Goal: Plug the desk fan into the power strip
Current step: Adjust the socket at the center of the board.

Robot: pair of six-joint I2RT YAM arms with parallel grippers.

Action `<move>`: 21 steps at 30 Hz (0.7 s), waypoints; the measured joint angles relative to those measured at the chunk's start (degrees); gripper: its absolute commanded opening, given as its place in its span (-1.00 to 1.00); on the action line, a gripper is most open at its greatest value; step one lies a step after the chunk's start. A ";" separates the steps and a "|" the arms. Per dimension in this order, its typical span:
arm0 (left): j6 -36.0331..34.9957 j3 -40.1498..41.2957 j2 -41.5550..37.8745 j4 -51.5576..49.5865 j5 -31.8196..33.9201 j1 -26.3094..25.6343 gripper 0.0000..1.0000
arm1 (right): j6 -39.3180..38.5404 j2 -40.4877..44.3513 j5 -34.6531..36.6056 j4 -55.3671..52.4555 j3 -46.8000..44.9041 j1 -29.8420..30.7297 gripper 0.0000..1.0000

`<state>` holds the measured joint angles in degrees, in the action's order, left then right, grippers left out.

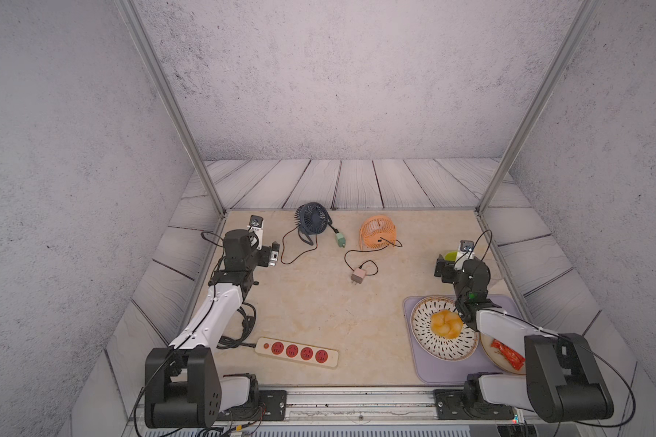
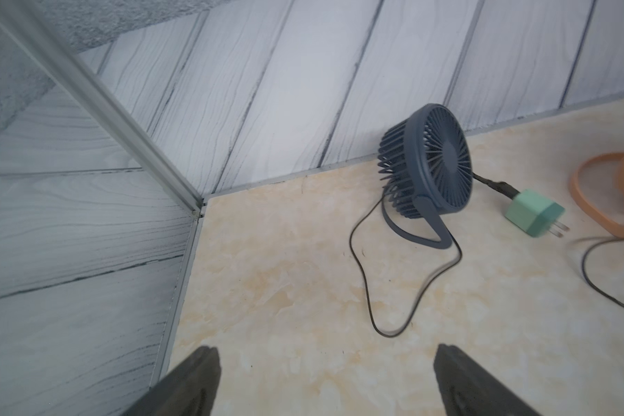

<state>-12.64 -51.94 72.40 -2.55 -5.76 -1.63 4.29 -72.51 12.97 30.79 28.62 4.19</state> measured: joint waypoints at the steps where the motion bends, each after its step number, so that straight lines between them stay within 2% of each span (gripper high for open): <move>1: -1.60 -1.31 -0.90 -3.78 -1.29 0.00 0.99 | 0.96 1.27 -0.07 -2.56 1.46 0.00 0.98; 9: -17.53 -9.33 -6.05 -34.14 -9.05 -1.62 0.99 | 7.93 11.30 -4.68 -24.52 11.93 0.00 0.98; 15: -29.57 -8.26 -8.22 -49.40 -6.38 -7.39 0.99 | 11.56 19.28 -10.99 -34.99 13.40 0.00 0.98; 21: -37.35 -1.60 -11.08 -55.93 -2.97 -14.23 1.00 | 14.27 26.62 -12.87 -40.52 12.39 0.02 0.98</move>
<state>-50.00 -53.54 61.32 -58.48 -8.73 -15.86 18.57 -45.89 0.10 -9.74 41.01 4.21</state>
